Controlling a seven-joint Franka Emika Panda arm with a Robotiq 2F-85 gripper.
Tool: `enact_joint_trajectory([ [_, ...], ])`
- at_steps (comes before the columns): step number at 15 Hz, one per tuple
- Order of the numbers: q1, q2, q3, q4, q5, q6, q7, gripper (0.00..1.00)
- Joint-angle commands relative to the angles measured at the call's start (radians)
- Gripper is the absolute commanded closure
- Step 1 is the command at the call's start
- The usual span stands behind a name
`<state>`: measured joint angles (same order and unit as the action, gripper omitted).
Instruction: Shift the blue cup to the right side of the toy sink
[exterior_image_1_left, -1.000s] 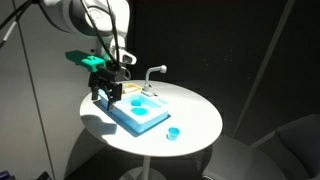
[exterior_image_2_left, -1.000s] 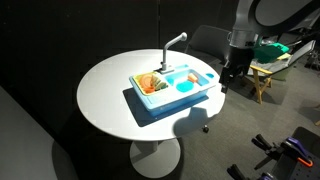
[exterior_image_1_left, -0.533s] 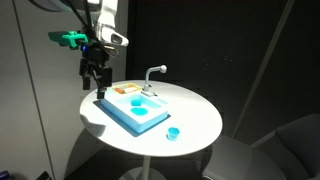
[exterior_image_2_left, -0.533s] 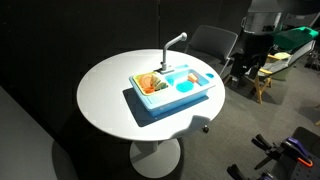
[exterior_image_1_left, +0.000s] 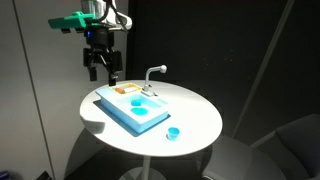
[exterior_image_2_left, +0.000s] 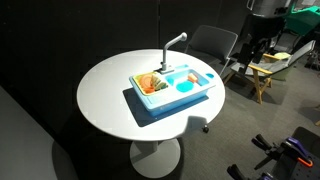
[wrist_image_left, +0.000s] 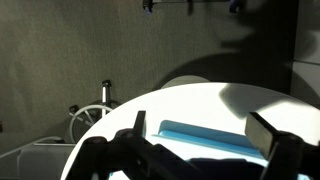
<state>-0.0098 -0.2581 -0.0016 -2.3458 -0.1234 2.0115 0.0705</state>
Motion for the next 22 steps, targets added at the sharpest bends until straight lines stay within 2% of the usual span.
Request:
enact_joint_trajectory([
  [1, -0.002, 0.041, -0.024, 0.067, -0.006, -0.009, -0.155, 0.0],
  [4, 0.005, 0.062, -0.044, 0.078, 0.033, 0.056, -0.26, 0.0],
  [9, 0.015, 0.098, -0.048, 0.066, 0.148, 0.208, -0.329, 0.0],
  [13, 0.018, 0.122, -0.028, 0.063, 0.226, 0.237, -0.225, 0.0],
  [18, 0.011, 0.123, 0.003, 0.067, 0.197, 0.204, -0.033, 0.0],
  [21, 0.011, 0.12, 0.01, 0.068, 0.199, 0.181, 0.017, 0.0],
  [22, 0.012, 0.123, 0.005, 0.052, 0.206, 0.215, -0.028, 0.0],
])
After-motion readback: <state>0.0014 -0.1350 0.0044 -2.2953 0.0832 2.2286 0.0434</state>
